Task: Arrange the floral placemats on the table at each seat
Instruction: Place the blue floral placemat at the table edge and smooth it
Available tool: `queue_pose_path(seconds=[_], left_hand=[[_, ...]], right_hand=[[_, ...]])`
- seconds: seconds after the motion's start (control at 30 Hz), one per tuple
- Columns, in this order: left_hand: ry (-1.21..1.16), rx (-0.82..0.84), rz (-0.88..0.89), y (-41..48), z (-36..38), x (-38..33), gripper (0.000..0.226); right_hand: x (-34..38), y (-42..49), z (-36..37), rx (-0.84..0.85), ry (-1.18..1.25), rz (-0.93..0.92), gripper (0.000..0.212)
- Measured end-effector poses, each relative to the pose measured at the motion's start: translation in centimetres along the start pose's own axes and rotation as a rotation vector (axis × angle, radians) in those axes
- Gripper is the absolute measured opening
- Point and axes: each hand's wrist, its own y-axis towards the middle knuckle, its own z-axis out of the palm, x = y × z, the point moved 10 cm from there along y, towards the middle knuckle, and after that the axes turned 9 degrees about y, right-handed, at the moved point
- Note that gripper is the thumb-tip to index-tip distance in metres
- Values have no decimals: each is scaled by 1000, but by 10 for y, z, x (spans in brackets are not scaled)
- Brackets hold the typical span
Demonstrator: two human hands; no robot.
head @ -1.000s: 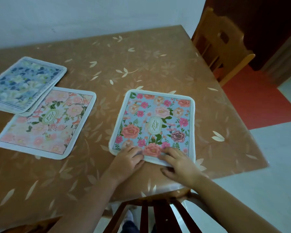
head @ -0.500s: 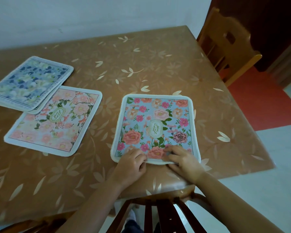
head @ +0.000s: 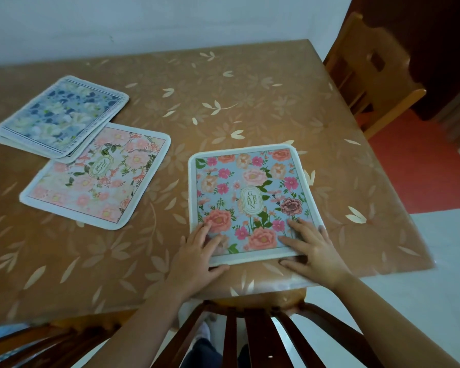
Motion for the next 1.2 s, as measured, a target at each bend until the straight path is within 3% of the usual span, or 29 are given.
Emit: queue_pose_path(seconds=[0.07,0.17,0.4,0.73,1.2], left_hand=[[36,25,0,1,7,-1,70],[18,26,0,3,8,-4,70],[-39,-24,4,7,3,-1,59],[-47,-60,-14,5,-3,-5,57],[7,47,-34,2,3,-2,60]], right_hand=[[-20,-1,5,55,-16,123,62],[-27,2,9,103,-39,155,69],[-13,12,3,53,-8,95,62],[-16,20,3,113,-42,61,64],[0,11,10,109,-55,123,64]])
